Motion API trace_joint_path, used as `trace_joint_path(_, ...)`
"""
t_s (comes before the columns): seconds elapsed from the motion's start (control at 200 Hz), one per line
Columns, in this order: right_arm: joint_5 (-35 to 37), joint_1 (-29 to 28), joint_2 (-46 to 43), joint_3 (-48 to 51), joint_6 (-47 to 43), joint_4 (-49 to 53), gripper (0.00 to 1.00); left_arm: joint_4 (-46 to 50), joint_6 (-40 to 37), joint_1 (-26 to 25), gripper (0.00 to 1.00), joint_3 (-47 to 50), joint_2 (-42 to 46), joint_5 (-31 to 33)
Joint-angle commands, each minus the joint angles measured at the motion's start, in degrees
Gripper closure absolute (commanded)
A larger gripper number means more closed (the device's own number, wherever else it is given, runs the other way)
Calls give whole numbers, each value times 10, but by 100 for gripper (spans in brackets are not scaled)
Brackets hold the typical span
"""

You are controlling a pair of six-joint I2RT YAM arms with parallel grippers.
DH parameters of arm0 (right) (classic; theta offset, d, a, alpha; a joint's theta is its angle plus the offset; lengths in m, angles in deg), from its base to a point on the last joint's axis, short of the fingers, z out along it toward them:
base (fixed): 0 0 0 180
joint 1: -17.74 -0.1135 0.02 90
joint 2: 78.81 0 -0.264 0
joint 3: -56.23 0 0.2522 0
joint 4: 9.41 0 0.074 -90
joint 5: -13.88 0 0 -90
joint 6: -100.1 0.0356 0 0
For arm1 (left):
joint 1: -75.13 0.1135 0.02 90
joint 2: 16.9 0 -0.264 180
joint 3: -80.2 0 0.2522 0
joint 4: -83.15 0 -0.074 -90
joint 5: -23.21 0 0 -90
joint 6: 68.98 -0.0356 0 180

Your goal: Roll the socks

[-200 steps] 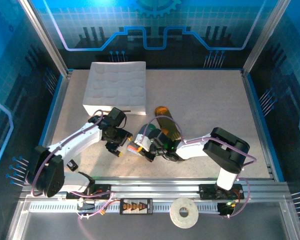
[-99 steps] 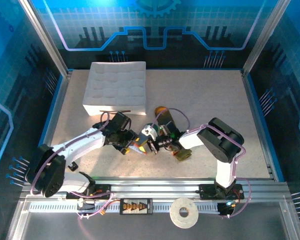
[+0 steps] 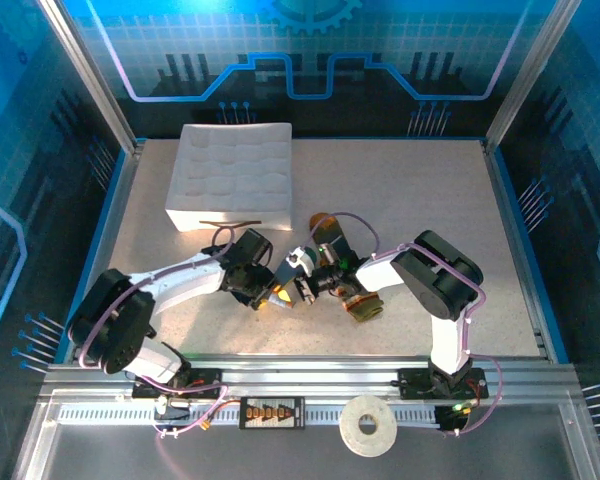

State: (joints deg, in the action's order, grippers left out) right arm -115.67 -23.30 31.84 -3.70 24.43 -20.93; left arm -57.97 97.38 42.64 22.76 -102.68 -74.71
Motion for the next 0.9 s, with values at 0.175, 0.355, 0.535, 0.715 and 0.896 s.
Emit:
trace_joint_path(0.175,109,-26,18,-17,-133,231,100,162,24,-19,91,4,-71,-14)
trace_joint_path(0.355,194,-84,-106,50,-218,153,77,192,98,-48,100,3,-70,-38)
trace_joint_path(0.535,320,-140,-243,133,-246,42,52,244,139,-65,100,-70,-130,-30)
trace_joint_path(0.715,451,-211,-266,159,-254,28,46,277,138,-67,100,-130,-193,-23)
trace_joint_path(0.896,550,-240,-223,146,-259,19,46,284,121,-66,100,-162,-234,-28)
